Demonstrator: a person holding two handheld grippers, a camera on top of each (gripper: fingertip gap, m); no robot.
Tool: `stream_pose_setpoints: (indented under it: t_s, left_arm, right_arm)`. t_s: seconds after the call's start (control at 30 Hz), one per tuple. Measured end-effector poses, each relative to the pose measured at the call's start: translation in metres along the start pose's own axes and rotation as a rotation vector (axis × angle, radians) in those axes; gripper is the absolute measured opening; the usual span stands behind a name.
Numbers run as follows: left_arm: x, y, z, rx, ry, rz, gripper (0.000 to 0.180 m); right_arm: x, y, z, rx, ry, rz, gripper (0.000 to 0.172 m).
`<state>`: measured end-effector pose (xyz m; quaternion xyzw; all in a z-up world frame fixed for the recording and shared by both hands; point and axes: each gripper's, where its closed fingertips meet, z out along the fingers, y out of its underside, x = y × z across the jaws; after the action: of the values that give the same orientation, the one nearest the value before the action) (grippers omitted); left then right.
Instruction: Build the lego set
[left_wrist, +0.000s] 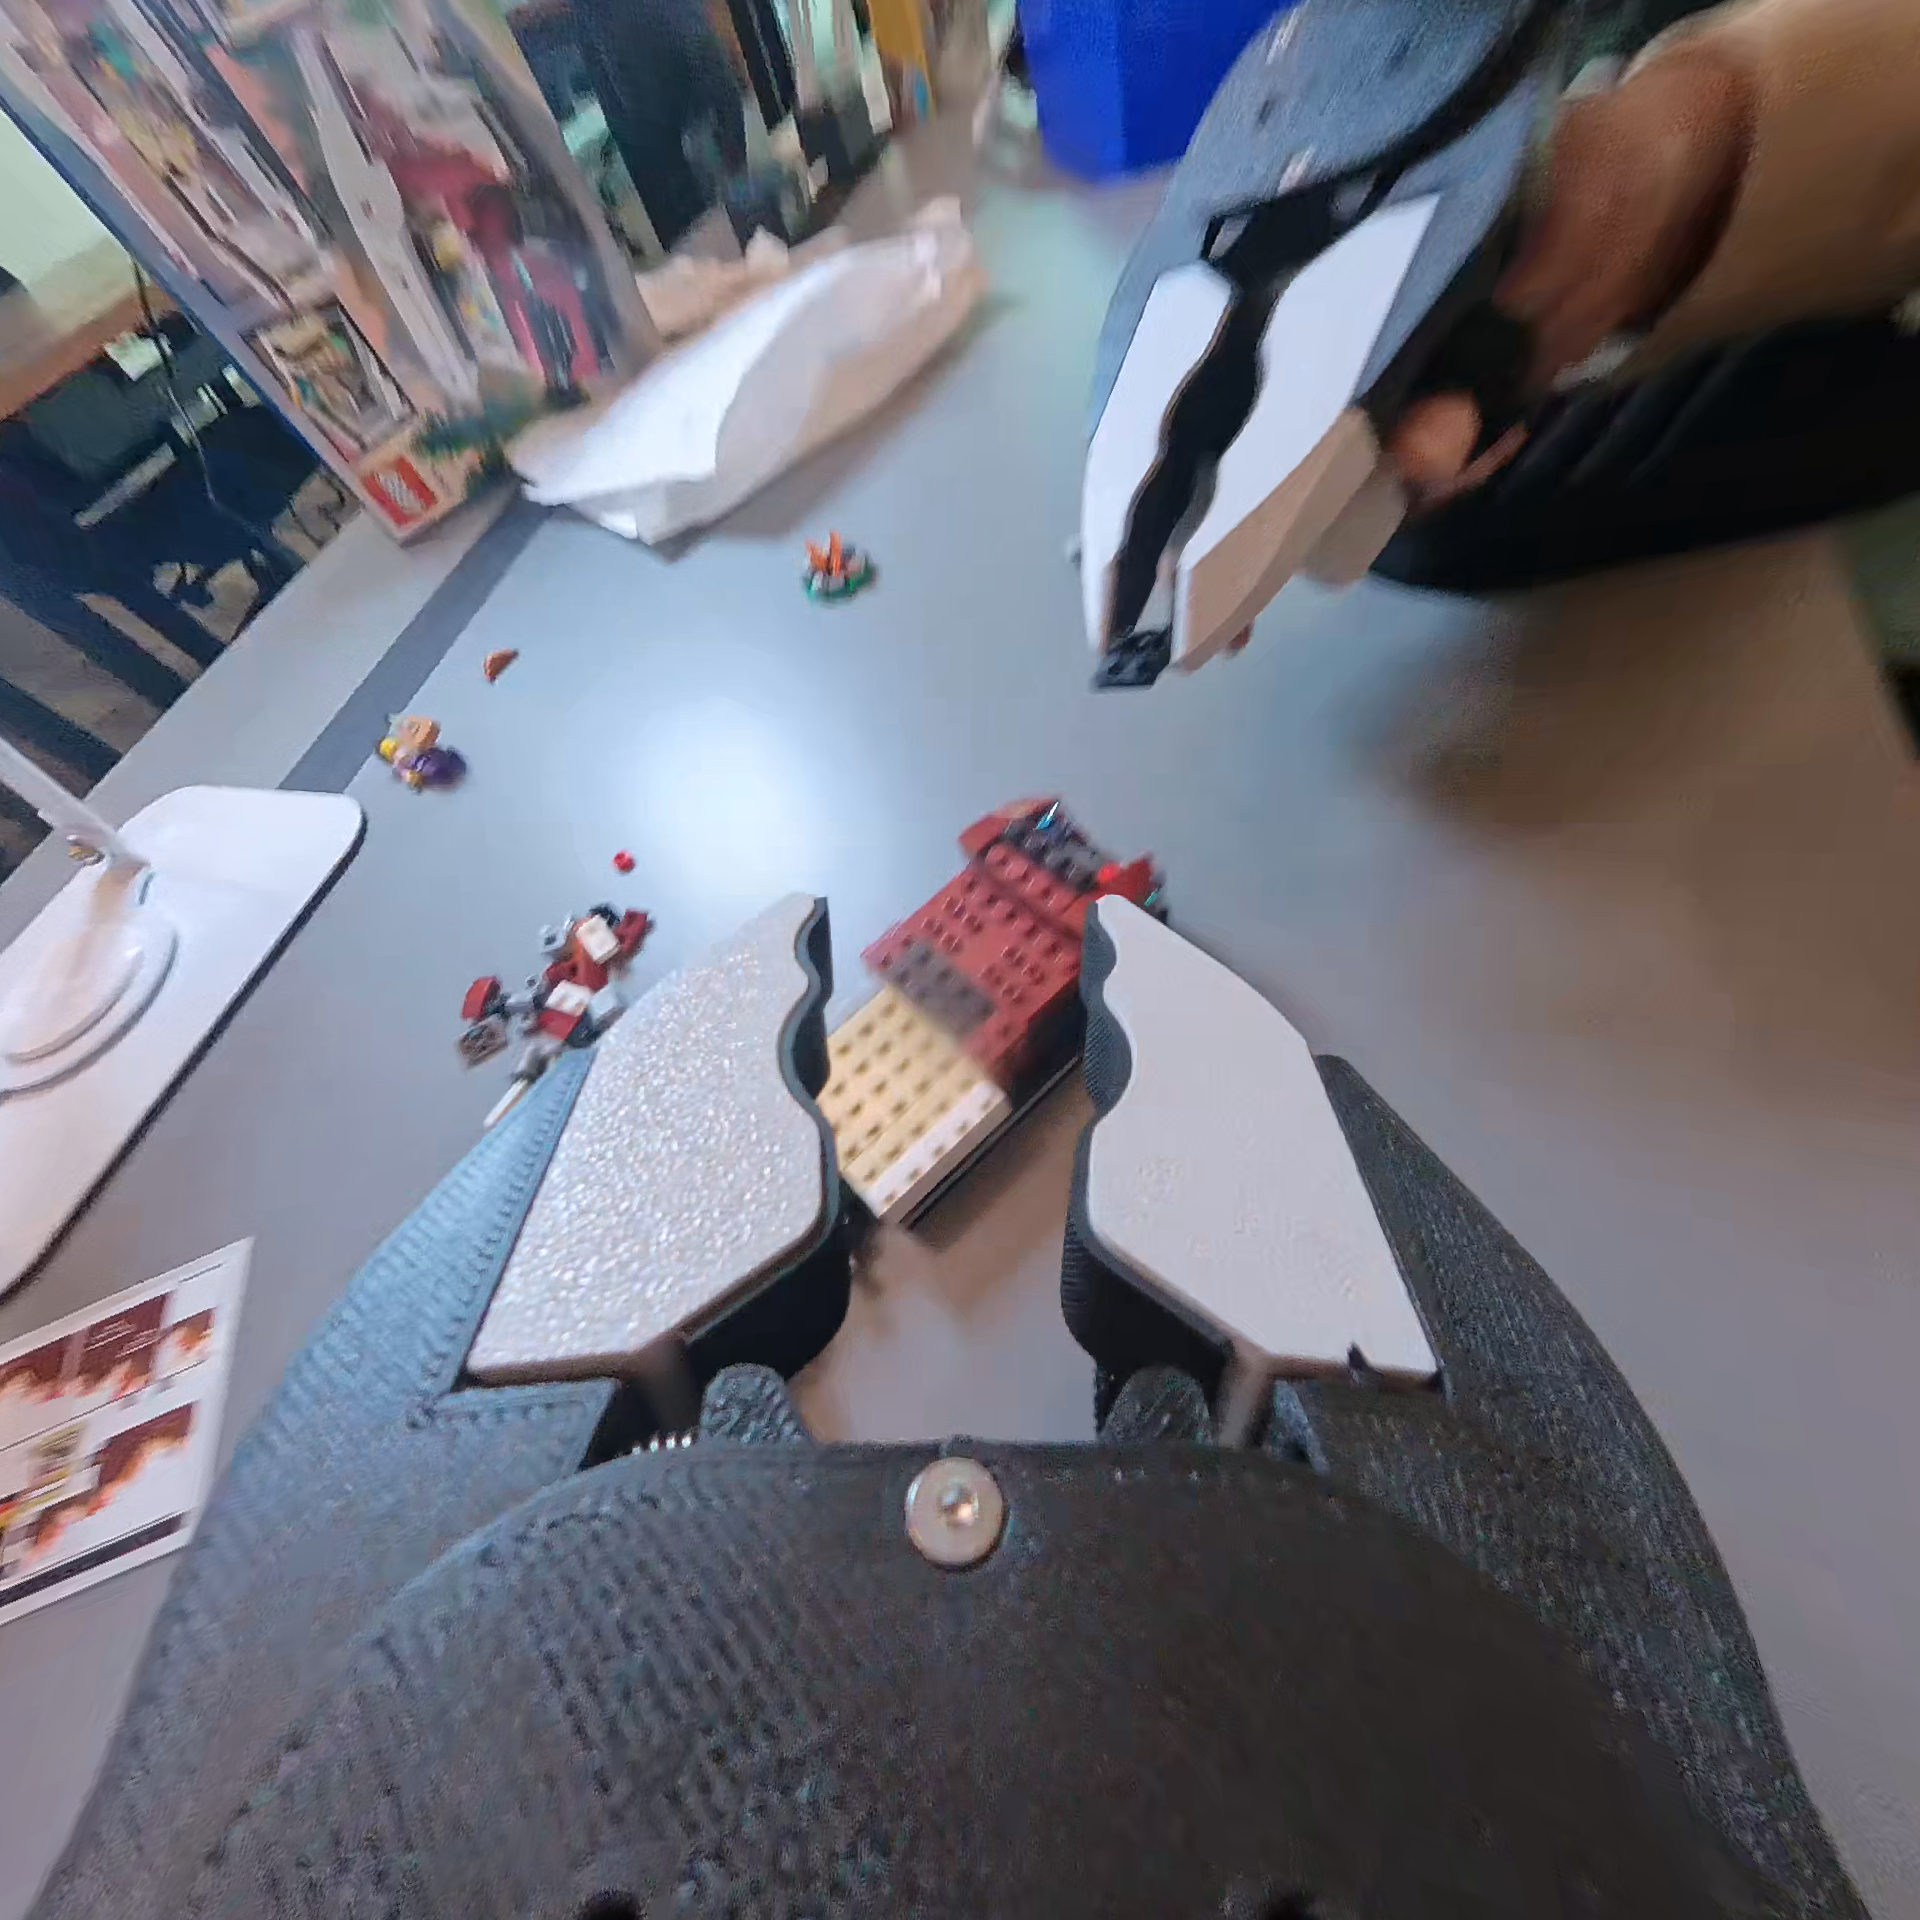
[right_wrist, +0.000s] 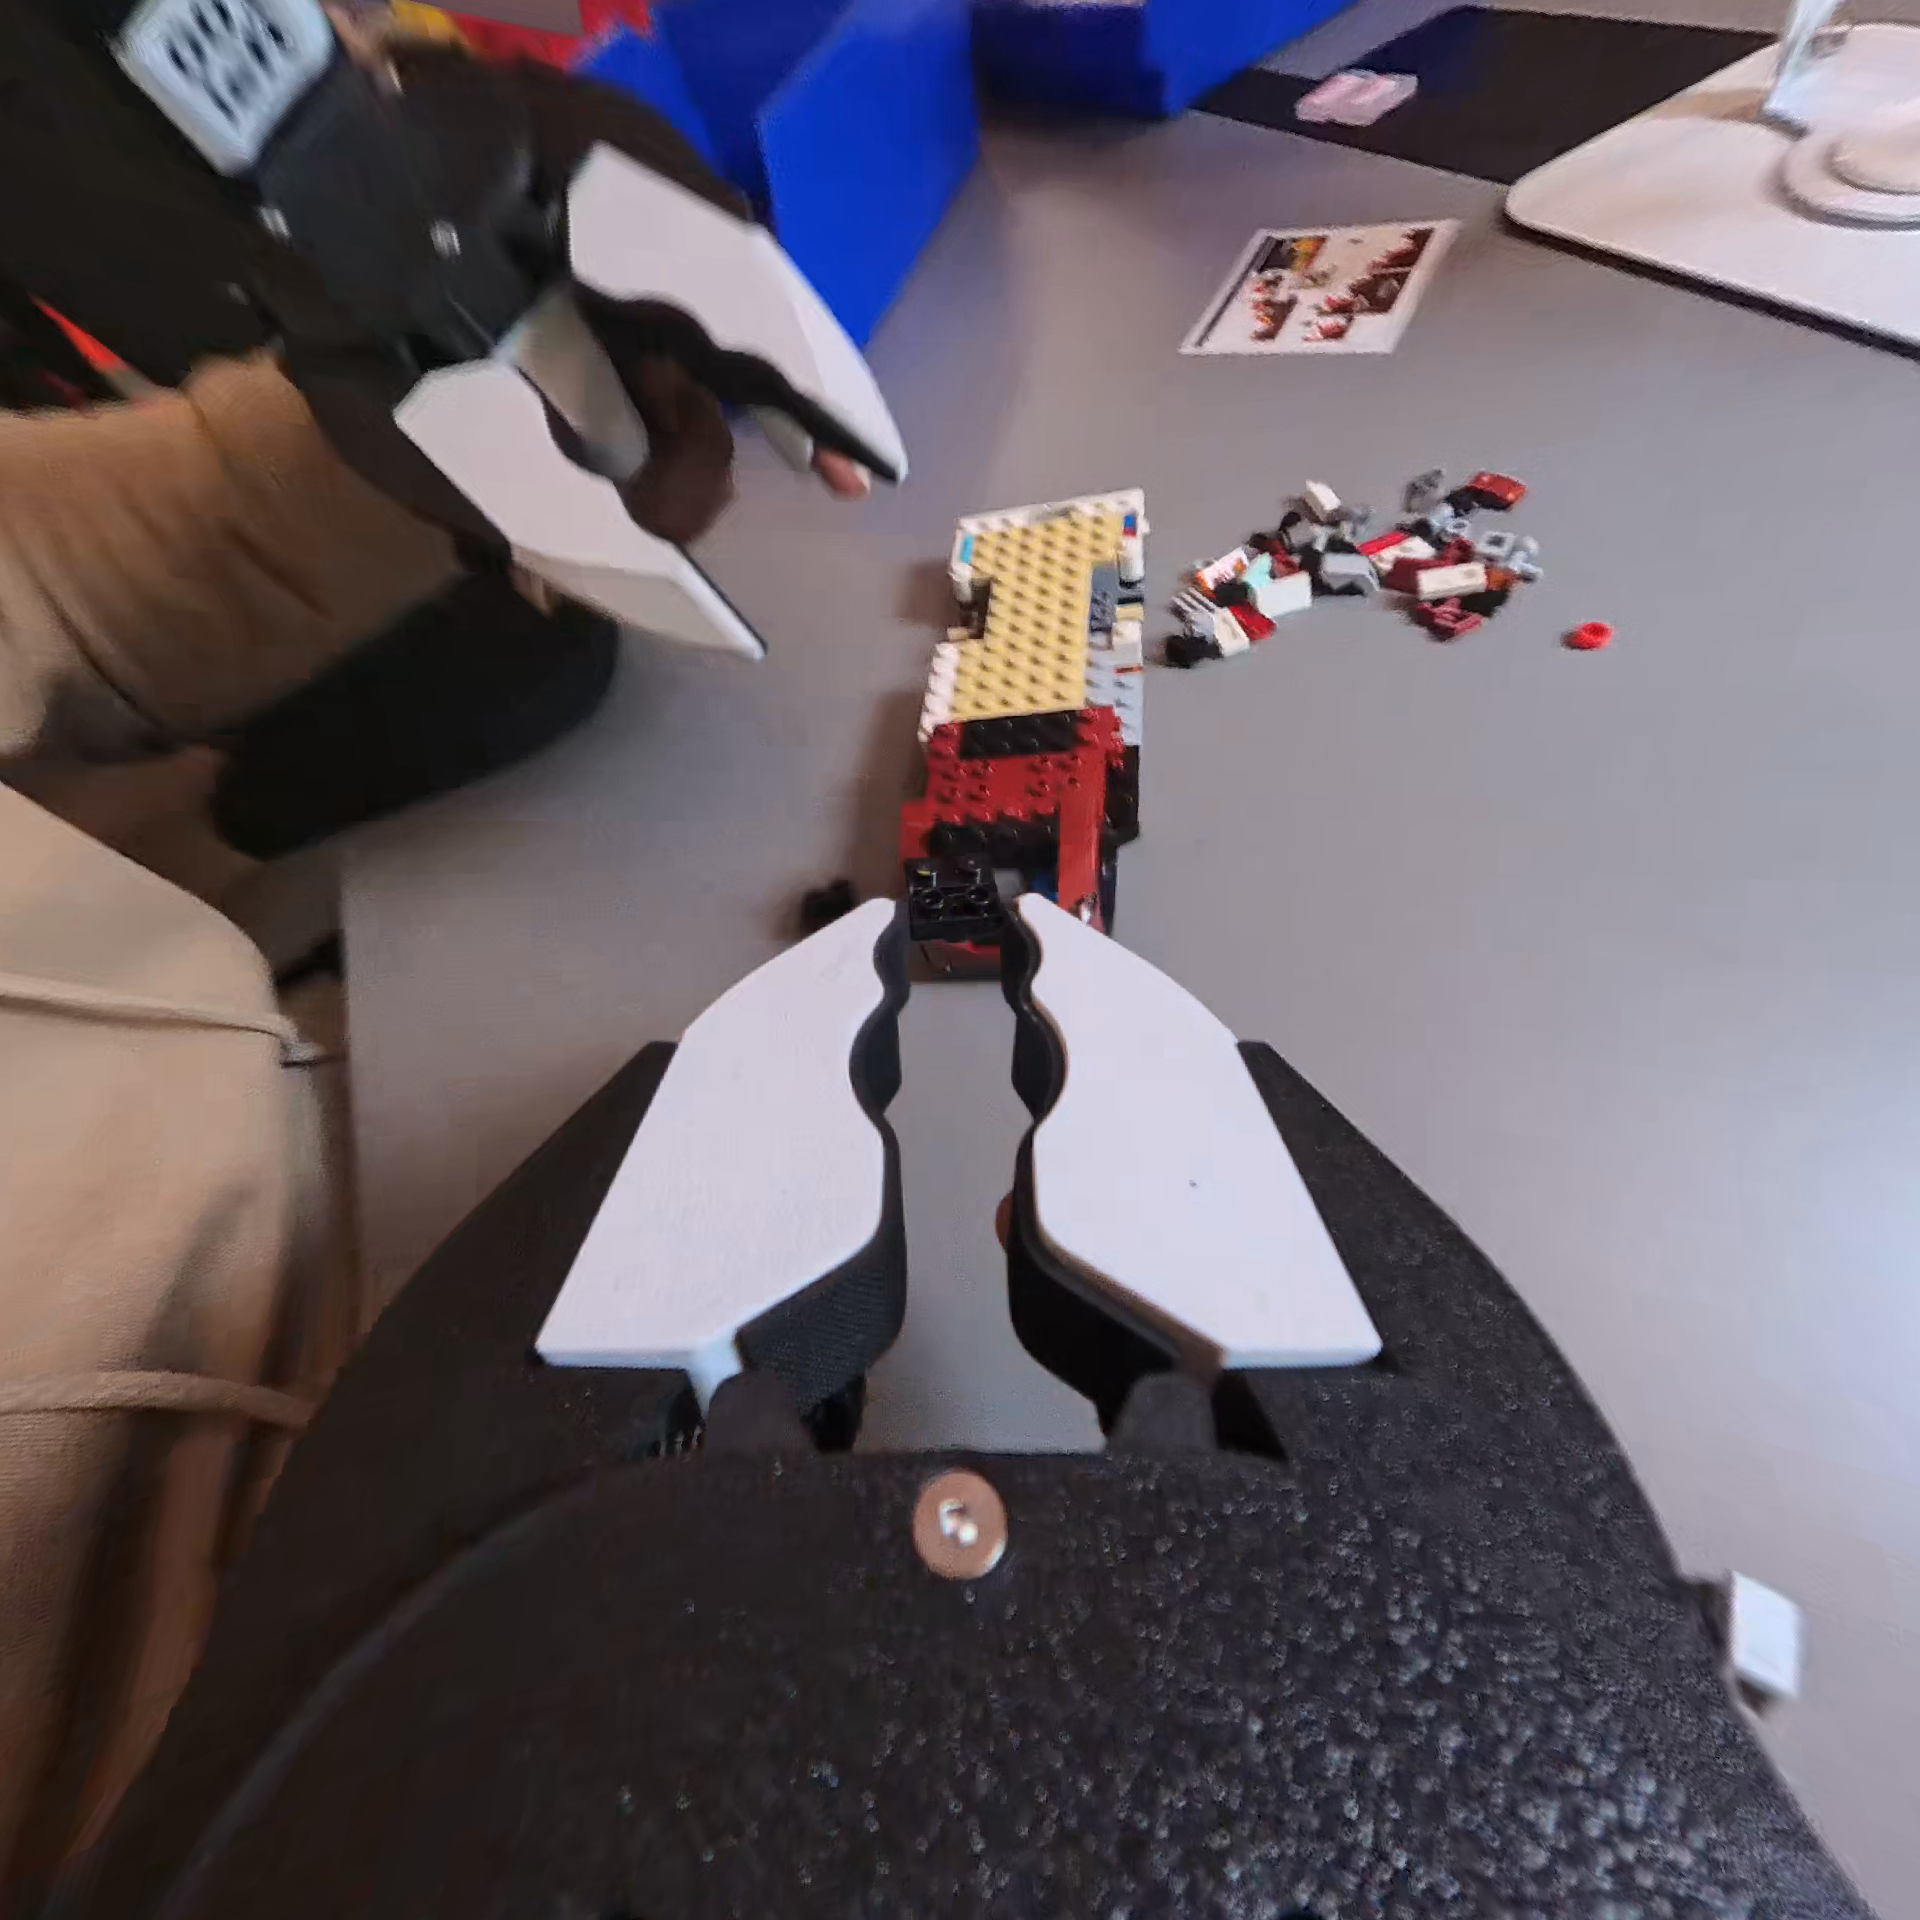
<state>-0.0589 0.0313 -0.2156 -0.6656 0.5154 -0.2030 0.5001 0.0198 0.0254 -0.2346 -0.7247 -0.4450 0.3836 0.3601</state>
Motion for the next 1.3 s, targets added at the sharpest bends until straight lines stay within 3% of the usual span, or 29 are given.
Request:
stream_pose_setpoints:
  t_s: [0.23,0.37,0.6,0.77,1.3]
  left_arm:
    - [-0.029,0.053,0.013,-0.412,0.197,0.221,0.072]
    - [-0.023,0.065,0.024,-0.529,0.346,0.326,0.079]
    - [-0.004,0.065,0.051,-0.521,0.469,0.411,0.078]
    - [0.004,0.064,0.057,-0.478,0.504,0.404,0.067]
    - [0.007,0.062,0.059,-0.434,0.485,0.361,0.067]
  right_arm:
    - [0.000,0.024,0.025,-0.132,0.147,-0.127,0.017]
    - [0.006,0.027,0.034,-0.167,0.166,-0.110,0.017]
    - [0.008,0.027,0.037,-0.150,0.144,-0.058,0.017]
    - [0.007,0.026,0.039,-0.131,0.123,-0.047,0.017]
    - [0.008,0.027,0.038,-0.146,0.049,-0.076,0.016]
